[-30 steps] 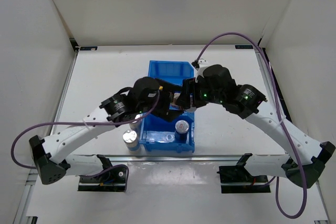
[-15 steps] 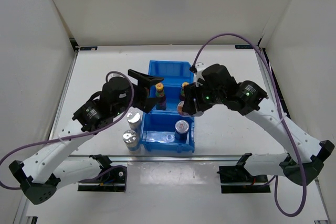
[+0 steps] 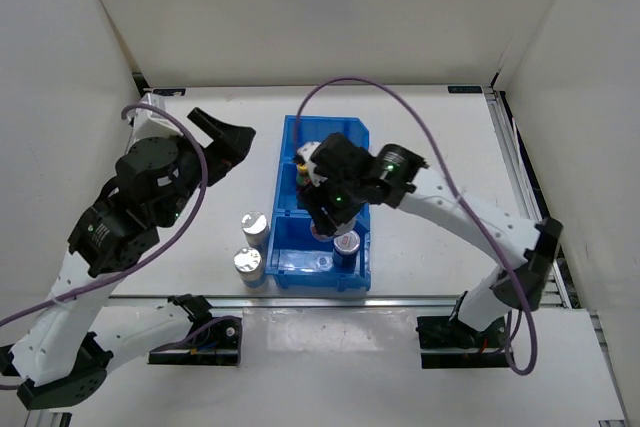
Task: Organize the condiment bottles
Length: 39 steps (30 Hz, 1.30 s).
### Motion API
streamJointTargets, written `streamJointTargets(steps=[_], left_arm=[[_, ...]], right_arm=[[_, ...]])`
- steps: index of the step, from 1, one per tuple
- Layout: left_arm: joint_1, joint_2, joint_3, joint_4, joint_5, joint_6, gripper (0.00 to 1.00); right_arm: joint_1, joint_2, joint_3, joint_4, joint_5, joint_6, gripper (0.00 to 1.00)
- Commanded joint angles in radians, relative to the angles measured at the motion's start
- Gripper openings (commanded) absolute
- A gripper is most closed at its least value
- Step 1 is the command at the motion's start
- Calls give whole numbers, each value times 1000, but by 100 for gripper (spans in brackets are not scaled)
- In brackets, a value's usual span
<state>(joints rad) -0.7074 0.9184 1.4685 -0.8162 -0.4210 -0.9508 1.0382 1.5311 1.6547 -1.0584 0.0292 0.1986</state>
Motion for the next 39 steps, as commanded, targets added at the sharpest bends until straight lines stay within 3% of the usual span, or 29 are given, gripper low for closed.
streamJointTargets(steps=[1,7,17,30,35,36,37,39], left_arm=[[6,-16,30,-136,-129,182,99],[6,-108,-19,-195,-206,205,99],[6,-210,-126,-353,-193,139,99],[6,-254,-215,-451,-160,81,99],[6,-305,-263,-475,-150,70,99],[6,-305,-263,-475,-150,70,99],[6,-305,-263,-494,-150,61,99],[6,-305,-273,-517,-150,61,99]], right_arm=[[75,75,129,-17,87,-42,0],[123,164,126,-5,116,-42,0],[143,164,-137,225,63,-42,0],[143,349,-18,206,72,-122,0],[143,373,5,170,66,-122,29],[143,373,5,170,57,-122,37],[143,373,16,158,57,-122,56],[143,350,26,149,57,-113,66]])
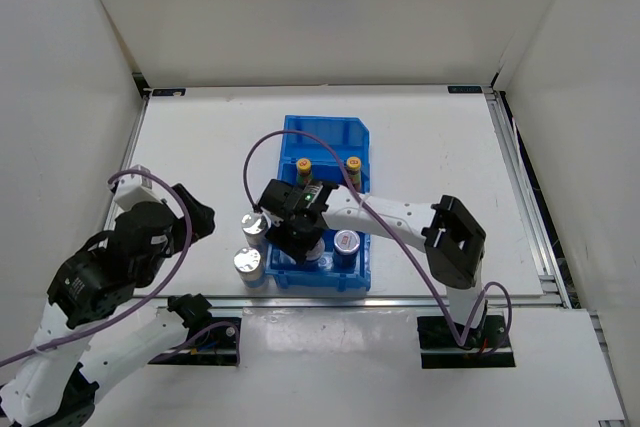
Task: Organize the condiment bottles
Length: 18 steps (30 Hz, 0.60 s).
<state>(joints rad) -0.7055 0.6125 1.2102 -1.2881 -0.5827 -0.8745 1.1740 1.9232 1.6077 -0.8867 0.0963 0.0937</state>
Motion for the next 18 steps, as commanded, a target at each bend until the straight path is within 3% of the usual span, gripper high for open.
streamJointTargets(steps=[1,4,8,18], left_arm=[[5,1,-15,-45,12,-15,99],[5,1,-69,-45,52,3,99],[5,12,-93,-25,112,23,99],[5,-25,-169,69,115,74,99]], right_arm=[[7,-53,74,-23,0,-8,74],[7,-99,60,3,10,-8,90],[7,-144,60,3,22,-8,100],[7,-312,69,-8,106,-17,100]])
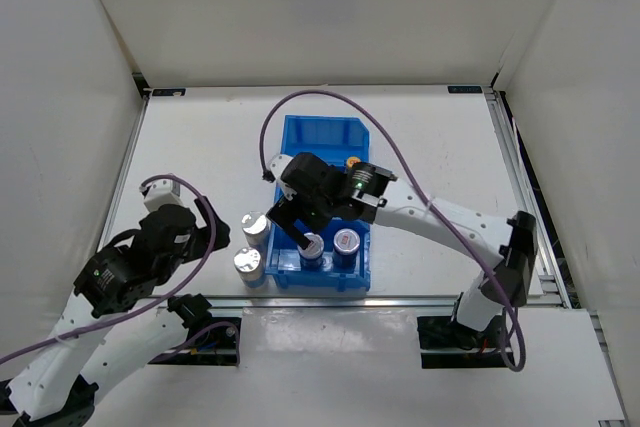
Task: Organize the condiment bottles
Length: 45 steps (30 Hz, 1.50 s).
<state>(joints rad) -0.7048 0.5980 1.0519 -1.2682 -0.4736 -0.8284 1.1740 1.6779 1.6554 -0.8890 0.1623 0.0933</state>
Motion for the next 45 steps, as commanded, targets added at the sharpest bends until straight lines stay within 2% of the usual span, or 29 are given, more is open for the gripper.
streamJointTargets(steps=[1,6,11,18,20,23,26,30,32,36,37,40,42,43,44,45], left_arm=[[4,-1,-22,59,-5,28,99],[4,49,-47,139,44,28,99],[4,143,-56,275,110,146,99],[4,342,-47,337,145,313,99],[4,423,-47,337,135,322,99],[4,492,-58,328,112,252,99],[4,519,-69,377,127,229,99],[4,566,-78,409,127,218,94],[13,598,-78,409,136,218,89],[13,609,-60,409,136,207,63],[13,600,-59,409,136,198,50],[13,574,-35,391,127,177,35],[22,565,17,368,116,176,26],[22,565,49,357,116,192,15],[22,565,86,343,96,192,11],[22,575,180,310,55,201,11]], right_arm=[[7,-67,6,-14,40,-17,98],[7,-128,-77,1,17,6,95],[-2,-178,-97,13,52,28,94],[-33,-222,-66,13,65,6,95],[-42,-231,-66,-1,86,6,95],[-68,-259,-66,-24,86,6,96],[-93,-285,-77,-39,86,6,98],[-134,-305,-65,-68,86,-3,98],[-164,-316,-65,-68,86,-14,98],[-212,-345,-85,-91,73,-24,99],[-223,-345,-85,-91,72,-24,99],[-276,-368,-105,-91,34,-33,99],[-298,-368,-114,-91,25,-43,99],[-298,-368,-114,-91,16,-43,99],[-298,-377,-114,-91,26,-43,99],[-298,-377,-114,-91,26,-43,99]])
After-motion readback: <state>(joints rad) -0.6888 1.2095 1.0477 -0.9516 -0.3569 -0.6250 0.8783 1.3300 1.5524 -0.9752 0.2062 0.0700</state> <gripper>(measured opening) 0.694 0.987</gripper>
